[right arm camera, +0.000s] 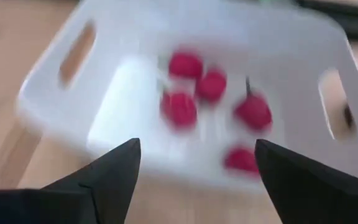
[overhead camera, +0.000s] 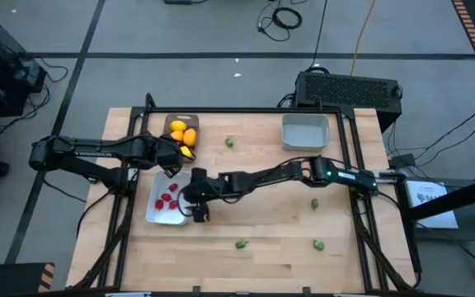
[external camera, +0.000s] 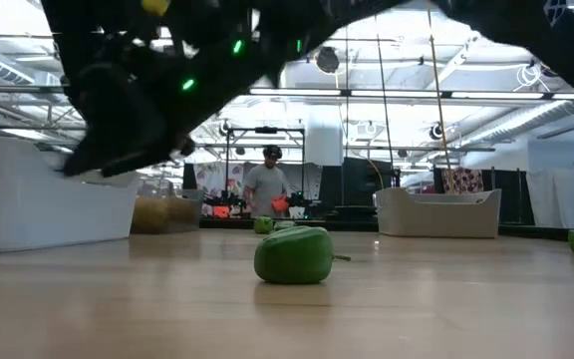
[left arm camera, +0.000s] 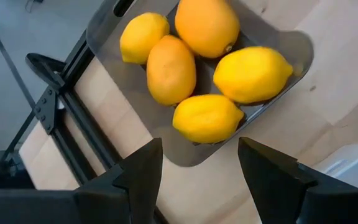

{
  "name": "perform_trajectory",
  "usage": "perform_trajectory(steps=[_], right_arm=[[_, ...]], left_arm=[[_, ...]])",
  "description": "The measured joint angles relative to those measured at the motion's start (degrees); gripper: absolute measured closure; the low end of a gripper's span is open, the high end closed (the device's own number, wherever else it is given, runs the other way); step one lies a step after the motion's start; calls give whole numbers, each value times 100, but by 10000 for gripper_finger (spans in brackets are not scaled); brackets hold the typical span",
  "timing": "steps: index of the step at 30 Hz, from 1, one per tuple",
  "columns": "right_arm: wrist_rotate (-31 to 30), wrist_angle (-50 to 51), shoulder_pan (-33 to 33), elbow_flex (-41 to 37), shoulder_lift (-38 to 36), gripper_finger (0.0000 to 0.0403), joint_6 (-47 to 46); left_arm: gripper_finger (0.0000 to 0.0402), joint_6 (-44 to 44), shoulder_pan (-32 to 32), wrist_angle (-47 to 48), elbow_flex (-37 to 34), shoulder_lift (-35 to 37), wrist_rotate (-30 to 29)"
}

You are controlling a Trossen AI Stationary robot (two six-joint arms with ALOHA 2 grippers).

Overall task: Sort produce into baskets
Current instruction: Put the middle right green chili pepper into the gray bin

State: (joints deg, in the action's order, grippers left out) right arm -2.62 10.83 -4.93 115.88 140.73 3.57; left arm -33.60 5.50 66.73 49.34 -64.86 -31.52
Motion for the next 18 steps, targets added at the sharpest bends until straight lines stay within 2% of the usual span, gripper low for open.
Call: perform_trajectory(steps=[8,14,16,18], right_arm=[[-2,4021,10,172,-1072,93,264],[-4,6235,17,79,-1540,93,-34],[-23,6702,-40,-238,-1721,93,-216],[-13,6745,-142,-776,-2024,93,-402]], left_arm=[[183,450,-5,-703,-2,0,13],[183,595,-107,-1189,-2,0,295],[183,787,-216,-1503,-2,-1,541],[183,1024,-360,-1912,-2,-2,785]])
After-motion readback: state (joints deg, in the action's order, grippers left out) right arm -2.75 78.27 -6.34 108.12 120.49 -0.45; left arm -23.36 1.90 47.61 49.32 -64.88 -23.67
